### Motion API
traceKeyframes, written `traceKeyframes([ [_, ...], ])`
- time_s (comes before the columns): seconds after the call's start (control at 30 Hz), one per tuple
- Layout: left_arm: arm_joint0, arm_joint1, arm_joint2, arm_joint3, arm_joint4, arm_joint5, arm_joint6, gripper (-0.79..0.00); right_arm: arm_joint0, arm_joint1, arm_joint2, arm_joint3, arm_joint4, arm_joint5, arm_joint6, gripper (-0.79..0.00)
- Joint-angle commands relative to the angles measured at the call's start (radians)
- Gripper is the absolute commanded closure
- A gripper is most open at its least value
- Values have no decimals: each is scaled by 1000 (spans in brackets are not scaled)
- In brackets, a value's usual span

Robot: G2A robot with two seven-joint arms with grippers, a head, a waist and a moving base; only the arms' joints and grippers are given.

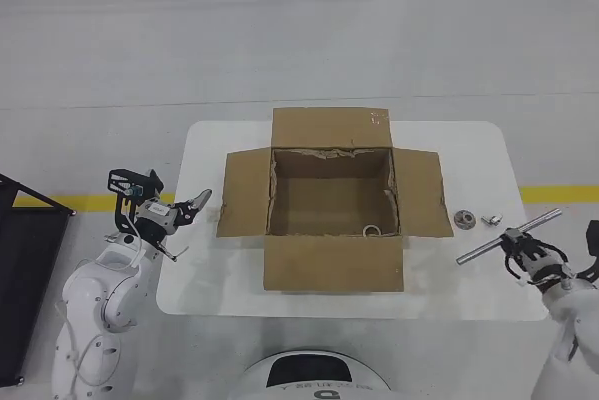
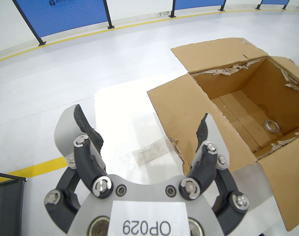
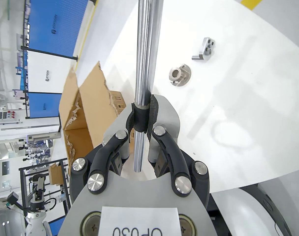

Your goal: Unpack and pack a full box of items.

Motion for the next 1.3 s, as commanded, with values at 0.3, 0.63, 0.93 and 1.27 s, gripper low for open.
traceKeyframes([
  [0.3, 0, 0, 0, 0, 0, 0, 0, -785, 261, 67, -50, 347, -135, 52, 166, 0],
  [0.63, 0, 0, 0, 0, 0, 0, 0, -785, 321, 108, 9, 529, -138, 92, 152, 0],
  [0.93, 0, 0, 0, 0, 0, 0, 0, -785, 424, 150, 9, 734, -172, 94, 138, 0],
  [1.27, 0, 0, 0, 0, 0, 0, 0, -785, 458, 184, 4, 799, -177, 91, 136, 0],
])
